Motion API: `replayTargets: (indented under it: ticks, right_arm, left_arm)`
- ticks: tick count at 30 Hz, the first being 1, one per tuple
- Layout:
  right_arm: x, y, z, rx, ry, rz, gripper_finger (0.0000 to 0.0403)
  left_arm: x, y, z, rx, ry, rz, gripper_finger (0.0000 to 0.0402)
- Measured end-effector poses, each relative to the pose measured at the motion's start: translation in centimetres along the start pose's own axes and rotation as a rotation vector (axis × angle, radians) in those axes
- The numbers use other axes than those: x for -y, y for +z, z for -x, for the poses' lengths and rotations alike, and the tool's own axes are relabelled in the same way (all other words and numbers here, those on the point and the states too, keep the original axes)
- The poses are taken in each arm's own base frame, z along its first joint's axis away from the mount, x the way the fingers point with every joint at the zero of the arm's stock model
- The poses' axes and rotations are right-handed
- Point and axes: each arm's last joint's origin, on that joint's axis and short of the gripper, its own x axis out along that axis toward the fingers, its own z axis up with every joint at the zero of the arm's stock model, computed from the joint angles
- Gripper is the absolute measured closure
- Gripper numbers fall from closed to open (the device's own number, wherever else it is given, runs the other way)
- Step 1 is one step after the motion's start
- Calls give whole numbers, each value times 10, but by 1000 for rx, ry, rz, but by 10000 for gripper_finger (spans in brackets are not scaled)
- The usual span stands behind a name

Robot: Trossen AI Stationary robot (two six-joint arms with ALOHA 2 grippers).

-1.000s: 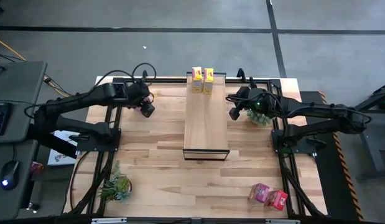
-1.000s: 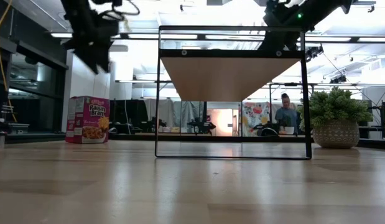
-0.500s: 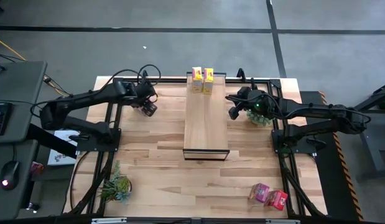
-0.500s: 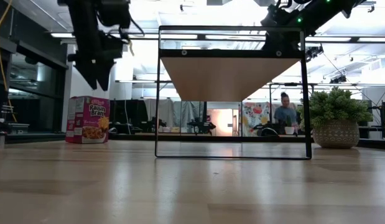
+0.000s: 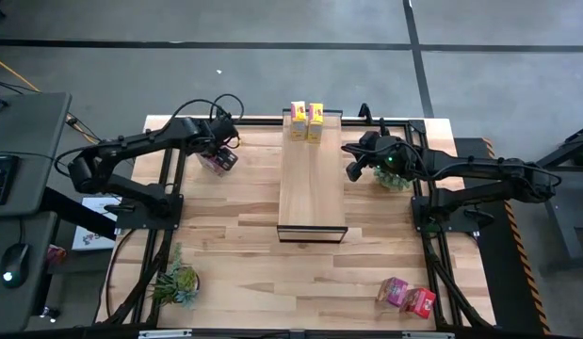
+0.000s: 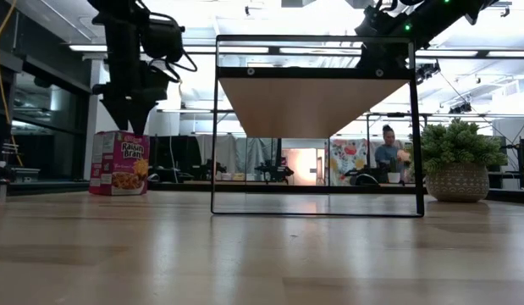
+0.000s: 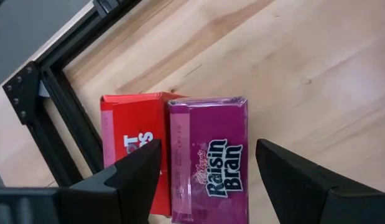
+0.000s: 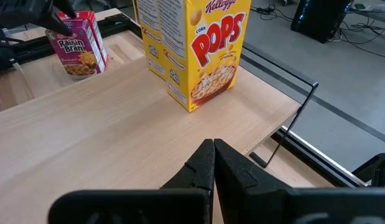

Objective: Stack cereal on shelf
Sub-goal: Put the top purple cereal box on the shelf

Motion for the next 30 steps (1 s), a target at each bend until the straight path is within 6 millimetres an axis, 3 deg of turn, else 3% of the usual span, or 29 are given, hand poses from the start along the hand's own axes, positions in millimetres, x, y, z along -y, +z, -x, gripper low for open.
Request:
replayTargets:
  ticks: [30]
  right_arm:
    - [0, 0, 0, 0, -1, 0, 403]
  left_arm:
    - [6, -3, 3, -11, -57, -23, 152]
